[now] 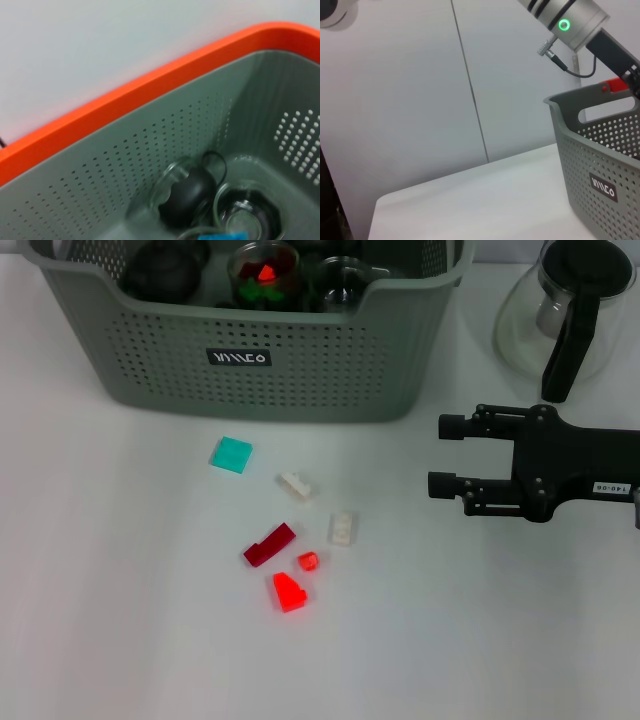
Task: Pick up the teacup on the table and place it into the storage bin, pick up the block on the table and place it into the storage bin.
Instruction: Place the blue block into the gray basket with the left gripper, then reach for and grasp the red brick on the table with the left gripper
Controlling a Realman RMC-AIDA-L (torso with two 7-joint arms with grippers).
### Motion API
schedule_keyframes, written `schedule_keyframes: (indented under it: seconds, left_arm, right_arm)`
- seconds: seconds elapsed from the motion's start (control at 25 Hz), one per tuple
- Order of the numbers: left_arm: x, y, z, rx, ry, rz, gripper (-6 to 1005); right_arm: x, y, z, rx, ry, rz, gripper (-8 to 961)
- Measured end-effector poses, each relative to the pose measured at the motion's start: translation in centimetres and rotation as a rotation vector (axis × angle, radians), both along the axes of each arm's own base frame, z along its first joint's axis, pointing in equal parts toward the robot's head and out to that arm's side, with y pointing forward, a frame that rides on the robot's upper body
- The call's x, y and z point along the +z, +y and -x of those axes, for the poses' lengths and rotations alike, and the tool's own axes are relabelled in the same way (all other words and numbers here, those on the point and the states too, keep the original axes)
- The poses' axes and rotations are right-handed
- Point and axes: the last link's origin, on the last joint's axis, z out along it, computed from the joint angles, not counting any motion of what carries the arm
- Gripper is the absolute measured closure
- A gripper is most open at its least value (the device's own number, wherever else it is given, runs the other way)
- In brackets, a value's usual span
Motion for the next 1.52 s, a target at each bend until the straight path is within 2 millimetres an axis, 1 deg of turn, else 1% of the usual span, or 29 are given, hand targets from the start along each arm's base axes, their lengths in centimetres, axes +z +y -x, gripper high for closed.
schedule_keyframes:
  seconds: [0.28,0.36,0.44,0.48,0.52,0.56,0.6,0.68,0.76,0.84,0.88,0.92,1.0,1.04,1.08,1.12,1.16,1.24,1.36,1.44,1.52]
  left_arm:
    - [2.1,-1.1,-0.1,-0.02,-0.2,-0.005,418]
    - [3.1,-1.2,0.2,-0.02,-0.278,-0.018,384]
    - [4.8,-1.8,0.6,-0.049,-0.421,-0.045,350]
    - [5.8,-2.5,0.9,-0.075,-0.538,-0.057,333]
    - [6.6,-3.0,1.4,-0.09,-0.62,-0.069,332]
    - [7.5,-3.8,1.8,-0.121,-0.737,-0.062,331]
    - [8.4,-4.6,2.2,-0.155,-0.849,-0.052,330]
    - [9.5,-6.4,3.1,-0.207,-1.042,0.004,328]
    - [10.2,-8.1,4.2,-0.259,-1.186,0.064,331]
    - [10.6,-10.2,5.3,-0.326,-1.267,0.128,334]
    - [10.5,-10.9,5.7,-0.345,-1.277,0.149,336]
    - [10.4,-12.0,6.3,-0.366,-1.262,0.181,337]
    - [9.8,-13.4,7.1,-0.386,-1.226,0.227,338]
    - [9.0,-15.0,8.3,-0.375,-1.144,0.278,339]
    - [8.5,-15.5,9.1,-0.352,-1.095,0.296,340]
    - [8.1,-15.9,9.7,-0.336,-1.049,0.311,341]
    - [8.1,-15.9,9.7,-0.336,-1.049,0.311,342]
    - [7.1,-16.7,11.1,-0.304,-0.935,0.348,343]
    - [5.6,-17.6,12.8,-0.28,-0.768,0.416,346]
    - [4.6,-18.1,13.3,-0.279,-0.687,0.468,347]
    - [3.5,-18.5,13.4,-0.27,-0.614,0.519,349]
  right_arm:
    - [0.1,0.0,0.0,0.003,0.001,0.003,193]
    - [0.1,0.0,0.0,0.003,0.001,0.004,193]
    - [0.1,0.0,0.0,0.004,0.001,0.004,193]
    - [0.1,0.0,0.1,0.004,0.002,0.005,193]
    - [0.1,0.0,0.0,0.003,0.002,0.005,193]
    - [0.1,0.0,0.0,0.003,0.002,0.006,193]
    - [0.1,-0.1,0.0,0.001,0.003,0.006,193]
    - [0.1,-0.1,-0.1,-0.001,0.002,0.005,193]
    - [0.1,-0.2,-0.1,-0.001,0.002,0.005,193]
    - [0.0,-0.2,-0.1,0.0,0.003,0.006,193]
    - [0.0,-0.2,-0.1,0.001,0.003,0.006,193]
    - [0.0,-0.2,-0.1,0.001,0.003,0.006,193]
    - [0.0,-0.1,0.0,0.004,0.004,0.006,193]
    - [0.0,-0.1,0.0,0.006,0.004,0.006,193]
    - [-0.1,-0.1,0.1,0.007,0.005,0.006,192]
    - [0.0,-0.1,0.1,0.009,0.004,0.005,192]
    - [-0.1,-0.1,0.1,0.009,0.004,0.006,192]
    - [-0.1,-0.1,0.2,0.012,0.003,0.008,192]
    - [-0.2,-0.1,0.2,0.013,0.003,0.01,192]
    - [-0.2,-0.1,0.2,0.011,0.003,0.011,192]
    - [-0.2,-0.1,0.2,0.01,0.004,0.01,192]
